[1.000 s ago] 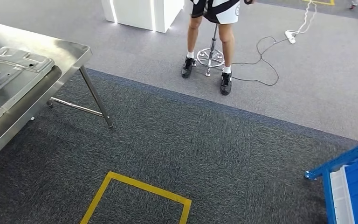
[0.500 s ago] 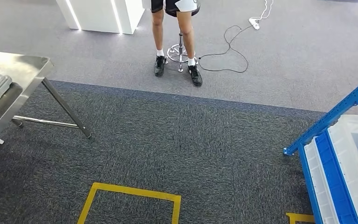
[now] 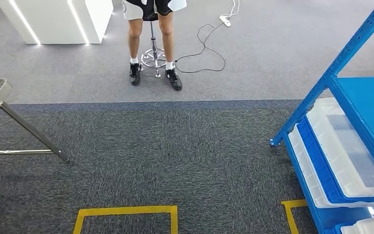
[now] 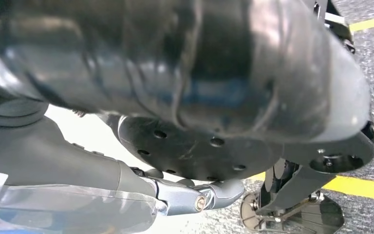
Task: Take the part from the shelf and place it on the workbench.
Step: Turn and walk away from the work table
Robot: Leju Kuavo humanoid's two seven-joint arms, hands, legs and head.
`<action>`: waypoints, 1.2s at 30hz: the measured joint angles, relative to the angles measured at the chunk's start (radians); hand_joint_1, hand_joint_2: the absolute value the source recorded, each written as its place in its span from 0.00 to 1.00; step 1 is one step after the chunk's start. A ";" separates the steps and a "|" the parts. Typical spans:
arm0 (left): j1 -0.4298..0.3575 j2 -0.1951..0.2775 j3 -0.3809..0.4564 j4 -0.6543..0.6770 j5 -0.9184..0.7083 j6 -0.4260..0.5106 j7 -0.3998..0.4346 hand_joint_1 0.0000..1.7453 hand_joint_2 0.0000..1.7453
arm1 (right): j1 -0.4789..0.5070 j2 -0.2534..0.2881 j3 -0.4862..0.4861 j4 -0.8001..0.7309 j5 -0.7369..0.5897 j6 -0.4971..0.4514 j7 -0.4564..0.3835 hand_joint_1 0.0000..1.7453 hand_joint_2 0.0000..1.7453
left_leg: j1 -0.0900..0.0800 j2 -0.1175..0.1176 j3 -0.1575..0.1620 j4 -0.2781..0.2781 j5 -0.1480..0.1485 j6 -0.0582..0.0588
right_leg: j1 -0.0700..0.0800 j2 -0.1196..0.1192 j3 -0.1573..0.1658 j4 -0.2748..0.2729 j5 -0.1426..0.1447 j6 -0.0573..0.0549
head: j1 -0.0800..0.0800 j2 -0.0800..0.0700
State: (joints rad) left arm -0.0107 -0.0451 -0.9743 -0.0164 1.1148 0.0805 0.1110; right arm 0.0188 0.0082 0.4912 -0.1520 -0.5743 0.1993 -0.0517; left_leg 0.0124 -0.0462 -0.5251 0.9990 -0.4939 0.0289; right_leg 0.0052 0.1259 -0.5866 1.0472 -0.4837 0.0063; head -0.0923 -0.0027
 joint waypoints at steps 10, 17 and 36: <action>0.002 -0.006 0.000 0.005 -0.007 0.004 -0.009 0.00 0.00 | 0.008 -0.003 -0.009 0.007 -0.004 0.000 0.012 0.00 0.00 | -0.009 0.138 0.005 -0.004 -0.006 -0.001 | -0.003 -0.167 0.019 0.017 -0.017 0.017 | 0.002 0.000; -0.005 -0.004 -0.006 0.007 -0.021 -0.037 -0.038 0.00 0.00 | 0.018 -0.006 -0.005 0.001 0.043 0.007 -0.042 0.00 0.00 | -0.006 0.093 -0.029 0.096 -0.079 -0.036 | -0.003 -0.129 0.031 -0.030 -0.004 -0.029 | 0.002 0.000; 0.020 0.044 -0.006 0.019 -0.011 -0.147 -0.037 0.00 0.00 | 0.265 -0.441 0.368 -0.754 -0.442 -0.284 0.065 0.00 0.00 | -0.011 0.088 0.005 -0.022 0.004 0.025 | -0.015 -0.117 -0.103 0.242 -0.135 0.021 | 0.005 0.000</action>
State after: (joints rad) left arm 0.0096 -0.0009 -0.9800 0.0031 1.1043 -0.0666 0.0741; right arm 0.2842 -0.4333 0.8591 -0.9056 -1.0162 -0.0849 0.0137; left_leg 0.0012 0.0415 -0.5198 0.9773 -0.4899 0.0534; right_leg -0.0101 0.0084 -0.6892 1.2888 -0.6185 0.0275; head -0.0869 -0.0027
